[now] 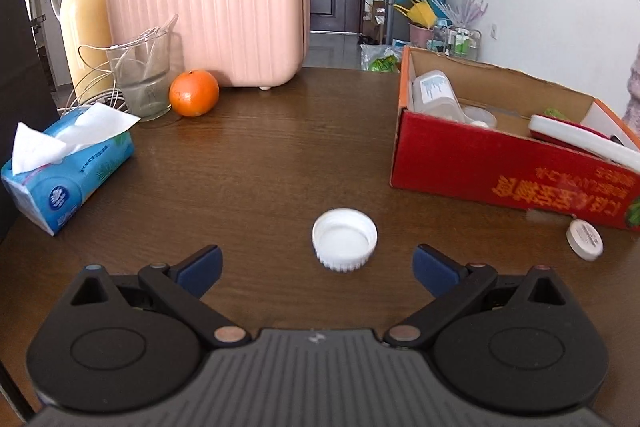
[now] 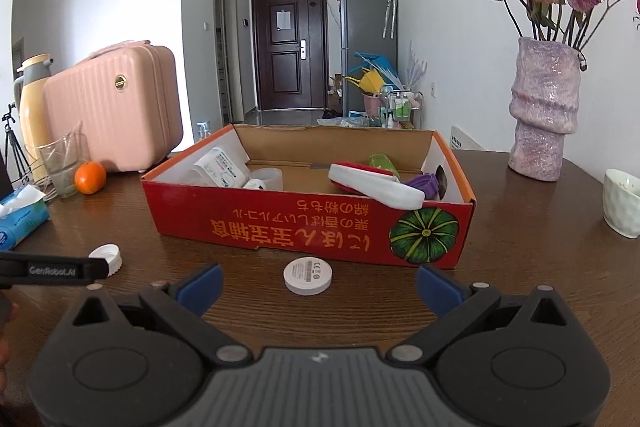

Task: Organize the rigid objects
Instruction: 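Grasp the white bottle cap with the left gripper, then grasp the white round lid with the right gripper while the left gripper holds the cap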

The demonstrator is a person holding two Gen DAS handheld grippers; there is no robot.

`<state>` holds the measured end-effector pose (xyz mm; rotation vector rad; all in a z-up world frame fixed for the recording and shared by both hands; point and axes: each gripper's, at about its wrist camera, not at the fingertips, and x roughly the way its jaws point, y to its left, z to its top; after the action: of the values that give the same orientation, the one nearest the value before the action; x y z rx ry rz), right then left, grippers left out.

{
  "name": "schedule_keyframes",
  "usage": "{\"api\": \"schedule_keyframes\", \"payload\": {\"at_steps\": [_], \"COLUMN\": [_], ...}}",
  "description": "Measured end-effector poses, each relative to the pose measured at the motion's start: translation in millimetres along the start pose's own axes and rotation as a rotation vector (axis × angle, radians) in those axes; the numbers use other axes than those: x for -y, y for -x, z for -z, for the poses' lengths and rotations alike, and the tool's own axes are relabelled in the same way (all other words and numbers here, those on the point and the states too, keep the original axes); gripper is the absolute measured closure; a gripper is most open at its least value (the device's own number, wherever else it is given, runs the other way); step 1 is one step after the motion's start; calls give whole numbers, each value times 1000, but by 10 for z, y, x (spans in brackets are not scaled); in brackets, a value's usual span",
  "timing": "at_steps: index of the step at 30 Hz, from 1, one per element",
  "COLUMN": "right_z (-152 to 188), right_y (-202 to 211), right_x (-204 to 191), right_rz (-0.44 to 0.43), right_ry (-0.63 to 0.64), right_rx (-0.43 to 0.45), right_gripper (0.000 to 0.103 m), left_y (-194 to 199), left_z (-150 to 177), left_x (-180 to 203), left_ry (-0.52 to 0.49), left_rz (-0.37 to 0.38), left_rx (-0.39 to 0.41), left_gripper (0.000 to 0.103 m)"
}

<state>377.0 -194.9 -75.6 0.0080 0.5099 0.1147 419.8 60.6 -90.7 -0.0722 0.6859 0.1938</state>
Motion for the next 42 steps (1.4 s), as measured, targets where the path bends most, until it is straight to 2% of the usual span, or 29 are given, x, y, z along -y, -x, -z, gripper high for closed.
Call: {"api": "schedule_keyframes", "payload": {"at_steps": [2, 4, 5, 6, 8, 9, 10, 13, 24, 42], "right_z": [10, 17, 19, 22, 26, 30, 32, 31, 15, -98], "right_y": [-25, -46, -58, -70, -95, -104, -114, -137, -333, -881], "right_x": [2, 10, 16, 19, 26, 27, 30, 23, -89, -198], "right_rz": [7, 14, 18, 21, 28, 31, 34, 39, 76, 132], "right_ry": [-1, -4, -6, -8, -12, -14, -15, -20, -1, -59], "right_rx": [-4, -9, -11, -14, -21, -23, -26, -31, -49, -165], "right_gripper": [0, 0, 0, 0, 0, 0, 0, 0, 1, 11], "left_y": [-98, -189, -225, -258, -257, -245, -237, -217, 101, 283], "left_z": [-39, -70, -78, -82, -81, -78, -76, -72, -158, -219], "left_x": [9, 21, 26, 27, 48, 57, 67, 88, 84, 24], "left_ry": [7, 6, 4, 2, -17, -26, -30, -33, -6, 20], "left_rz": [-3, 8, 18, 36, 38, 45, 50, 54, 72, 98], "left_rx": [-10, -35, -49, -66, -60, -55, -53, -47, 57, 107], "left_gripper": [0, 8, 16, 31, 45, 60, 62, 63, 63, 63]}}
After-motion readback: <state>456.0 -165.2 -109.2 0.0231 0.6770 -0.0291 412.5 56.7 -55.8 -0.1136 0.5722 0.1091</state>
